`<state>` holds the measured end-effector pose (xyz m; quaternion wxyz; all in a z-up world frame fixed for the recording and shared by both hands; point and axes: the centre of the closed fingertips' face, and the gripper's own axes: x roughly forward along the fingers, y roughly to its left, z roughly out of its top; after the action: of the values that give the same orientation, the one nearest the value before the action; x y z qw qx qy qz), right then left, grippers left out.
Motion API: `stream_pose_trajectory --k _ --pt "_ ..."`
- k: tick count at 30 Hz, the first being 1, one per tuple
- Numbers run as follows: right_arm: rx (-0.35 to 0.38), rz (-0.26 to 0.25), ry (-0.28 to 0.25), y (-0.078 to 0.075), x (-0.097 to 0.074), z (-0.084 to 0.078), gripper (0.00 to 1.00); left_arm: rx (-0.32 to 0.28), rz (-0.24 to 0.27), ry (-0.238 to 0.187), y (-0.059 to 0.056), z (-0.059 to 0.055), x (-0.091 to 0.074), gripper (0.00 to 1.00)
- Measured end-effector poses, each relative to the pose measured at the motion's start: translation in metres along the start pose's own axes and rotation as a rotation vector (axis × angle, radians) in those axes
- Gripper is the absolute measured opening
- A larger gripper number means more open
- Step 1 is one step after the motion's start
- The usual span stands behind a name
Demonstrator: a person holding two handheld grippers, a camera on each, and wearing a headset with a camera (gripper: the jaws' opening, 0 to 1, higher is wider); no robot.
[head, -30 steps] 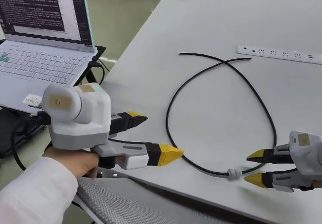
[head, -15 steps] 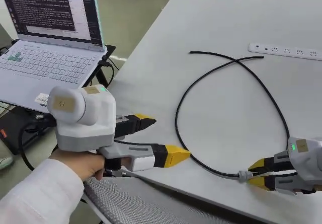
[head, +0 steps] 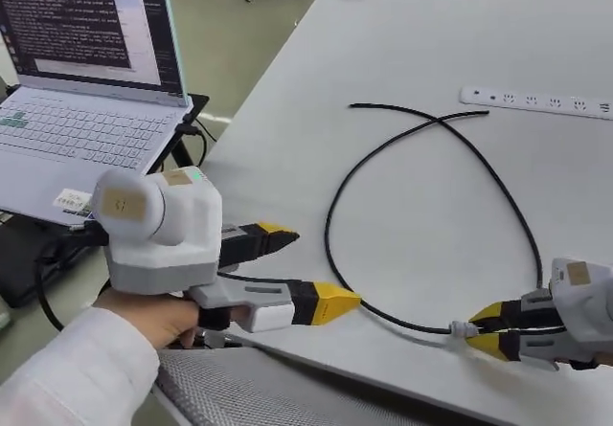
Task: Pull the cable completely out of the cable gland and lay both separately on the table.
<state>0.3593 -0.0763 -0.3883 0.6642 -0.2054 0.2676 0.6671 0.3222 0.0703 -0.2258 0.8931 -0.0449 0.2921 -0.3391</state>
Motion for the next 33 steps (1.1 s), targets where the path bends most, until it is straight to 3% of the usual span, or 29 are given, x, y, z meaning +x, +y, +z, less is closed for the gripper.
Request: stream_pose_trajectory --k 4,11,15,26,33 --pt "0.047 -0.033 -0.035 -0.001 -0.015 0.017 0.11 0.028 -0.031 -0.006 -0.005 0.004 0.005 0.65" --pt "0.072 -0.093 -0.118 0.002 -0.040 0.056 0.10 0.076 -0.084 -0.006 -0.009 0.010 0.012 0.61" --pt "0.094 -0.118 -0.145 0.002 -0.050 0.070 0.10 0.106 -0.114 -0.005 -0.014 0.014 0.014 0.59" --pt "0.055 -0.177 -0.146 0.020 -0.073 0.115 0.10 0.182 -0.189 -0.038 -0.020 0.036 0.013 0.52" --pt "0.023 -0.219 -0.137 0.029 -0.089 0.137 0.10 0.246 -0.288 -0.055 -0.033 0.053 0.015 0.40"
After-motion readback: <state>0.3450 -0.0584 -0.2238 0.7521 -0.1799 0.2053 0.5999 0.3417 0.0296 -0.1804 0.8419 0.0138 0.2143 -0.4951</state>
